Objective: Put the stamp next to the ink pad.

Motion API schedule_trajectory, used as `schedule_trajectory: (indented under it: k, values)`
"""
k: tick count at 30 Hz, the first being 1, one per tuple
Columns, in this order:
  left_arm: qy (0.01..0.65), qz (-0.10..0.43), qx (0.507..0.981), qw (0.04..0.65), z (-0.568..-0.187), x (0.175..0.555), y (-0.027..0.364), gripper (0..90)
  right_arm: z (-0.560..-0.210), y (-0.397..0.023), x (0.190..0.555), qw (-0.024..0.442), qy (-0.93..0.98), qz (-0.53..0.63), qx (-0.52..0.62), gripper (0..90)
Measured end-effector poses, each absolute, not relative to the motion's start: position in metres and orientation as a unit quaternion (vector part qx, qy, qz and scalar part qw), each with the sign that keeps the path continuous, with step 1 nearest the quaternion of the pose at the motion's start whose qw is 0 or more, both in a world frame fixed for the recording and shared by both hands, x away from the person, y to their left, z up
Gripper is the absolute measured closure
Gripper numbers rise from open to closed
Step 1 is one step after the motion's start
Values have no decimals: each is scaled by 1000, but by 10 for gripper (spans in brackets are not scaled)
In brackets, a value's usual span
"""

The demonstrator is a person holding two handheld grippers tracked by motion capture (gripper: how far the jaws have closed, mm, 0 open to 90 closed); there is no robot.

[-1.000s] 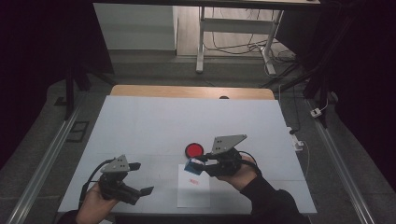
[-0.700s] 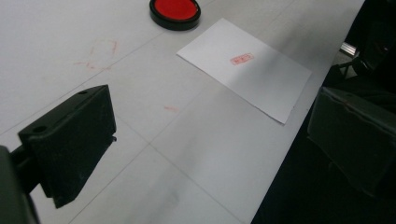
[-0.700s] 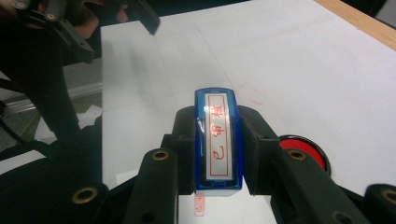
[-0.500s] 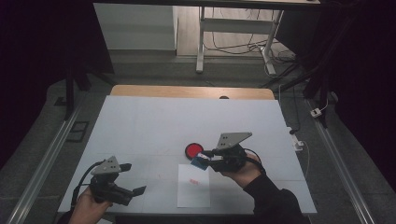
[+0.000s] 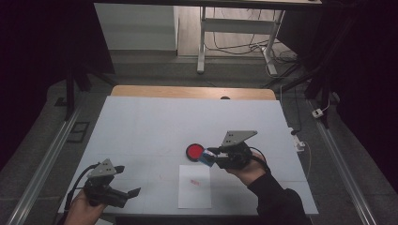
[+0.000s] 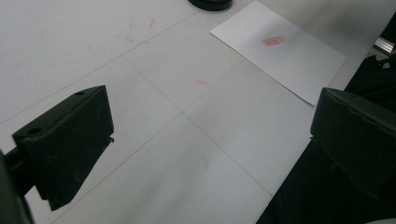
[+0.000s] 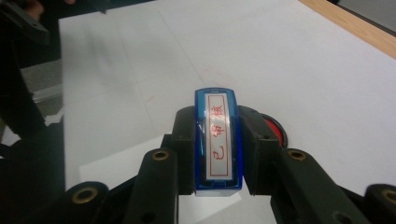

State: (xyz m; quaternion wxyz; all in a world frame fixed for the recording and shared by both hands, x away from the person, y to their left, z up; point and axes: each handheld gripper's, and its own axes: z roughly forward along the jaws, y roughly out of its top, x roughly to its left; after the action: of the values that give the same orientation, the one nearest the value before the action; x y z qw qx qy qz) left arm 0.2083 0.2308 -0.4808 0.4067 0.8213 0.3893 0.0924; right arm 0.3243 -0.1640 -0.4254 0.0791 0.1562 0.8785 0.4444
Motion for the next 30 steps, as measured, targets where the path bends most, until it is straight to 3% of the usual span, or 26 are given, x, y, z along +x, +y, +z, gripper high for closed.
schedule_trajectory:
  k: [30]
  values:
    - [424,114,810,388,-479,197,248,4,-453,-206,362,159,881,371,246,704]
